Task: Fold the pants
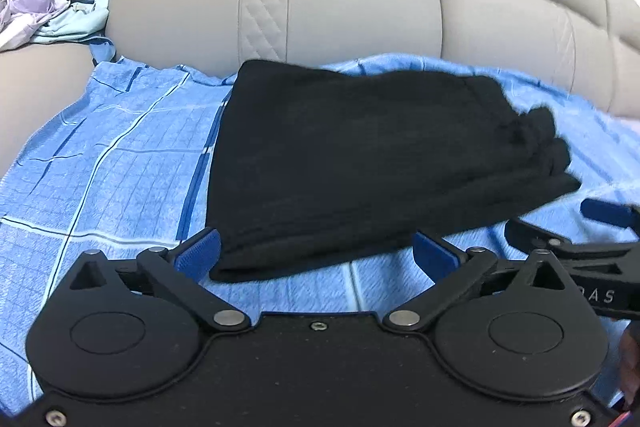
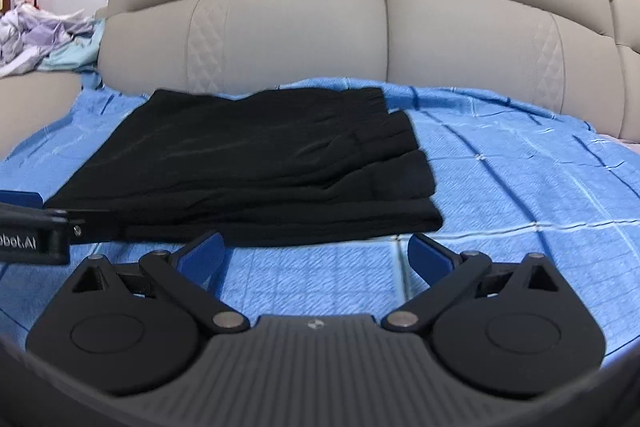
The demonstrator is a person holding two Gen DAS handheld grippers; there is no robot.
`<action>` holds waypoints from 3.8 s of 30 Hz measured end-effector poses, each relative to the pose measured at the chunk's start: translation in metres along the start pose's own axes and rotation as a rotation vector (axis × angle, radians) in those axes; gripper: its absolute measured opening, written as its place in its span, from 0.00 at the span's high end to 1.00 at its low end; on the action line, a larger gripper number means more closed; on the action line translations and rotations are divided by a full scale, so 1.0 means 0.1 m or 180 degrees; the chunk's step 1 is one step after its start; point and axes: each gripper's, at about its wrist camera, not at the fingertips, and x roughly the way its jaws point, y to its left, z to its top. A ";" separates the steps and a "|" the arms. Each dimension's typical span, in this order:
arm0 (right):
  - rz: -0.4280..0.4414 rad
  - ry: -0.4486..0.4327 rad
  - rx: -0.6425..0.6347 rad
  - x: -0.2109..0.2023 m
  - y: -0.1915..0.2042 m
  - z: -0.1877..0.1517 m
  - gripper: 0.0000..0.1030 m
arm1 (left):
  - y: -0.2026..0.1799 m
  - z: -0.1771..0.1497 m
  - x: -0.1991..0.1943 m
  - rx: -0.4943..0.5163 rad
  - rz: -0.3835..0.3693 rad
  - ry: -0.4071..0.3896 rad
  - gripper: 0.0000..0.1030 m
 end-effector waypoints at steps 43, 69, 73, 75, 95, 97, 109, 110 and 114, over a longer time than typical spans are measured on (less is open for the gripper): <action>-0.0019 0.0126 -0.0219 -0.03 0.10 -0.16 0.00 | 0.02 -0.08 0.15 -0.0126 0.0149 0.0297 0.00; 0.0026 0.0166 -0.0247 -0.01 0.07 -0.15 0.00 | 0.02 -0.07 0.15 -0.0125 0.0146 0.0313 0.00; 0.0024 0.0167 -0.0246 -0.01 0.07 -0.14 0.00 | 0.02 -0.07 0.15 -0.0124 0.0146 0.0313 0.00; 0.0024 0.0167 -0.0246 -0.01 0.07 -0.15 0.00 | 0.02 -0.07 0.15 -0.0122 0.0145 0.0313 0.00; 0.0024 0.0167 -0.0246 -0.01 0.07 -0.14 0.00 | 0.03 -0.07 0.16 -0.0114 0.0137 0.0318 0.00; 0.0024 0.0166 -0.0245 -0.01 0.07 -0.14 0.00 | 0.03 -0.07 0.15 -0.0113 0.0137 0.0317 0.00; 0.0040 0.0169 -0.0263 -0.02 0.07 -0.14 0.00 | 0.03 -0.06 0.15 -0.0109 0.0139 0.0319 0.00; 0.0042 0.0168 -0.0262 -0.02 0.06 -0.14 0.00 | 0.03 -0.06 0.15 -0.0108 0.0139 0.0319 0.00; 0.0042 0.0170 -0.0263 -0.02 0.07 -0.14 0.00 | 0.03 -0.06 0.15 -0.0108 0.0137 0.0319 0.00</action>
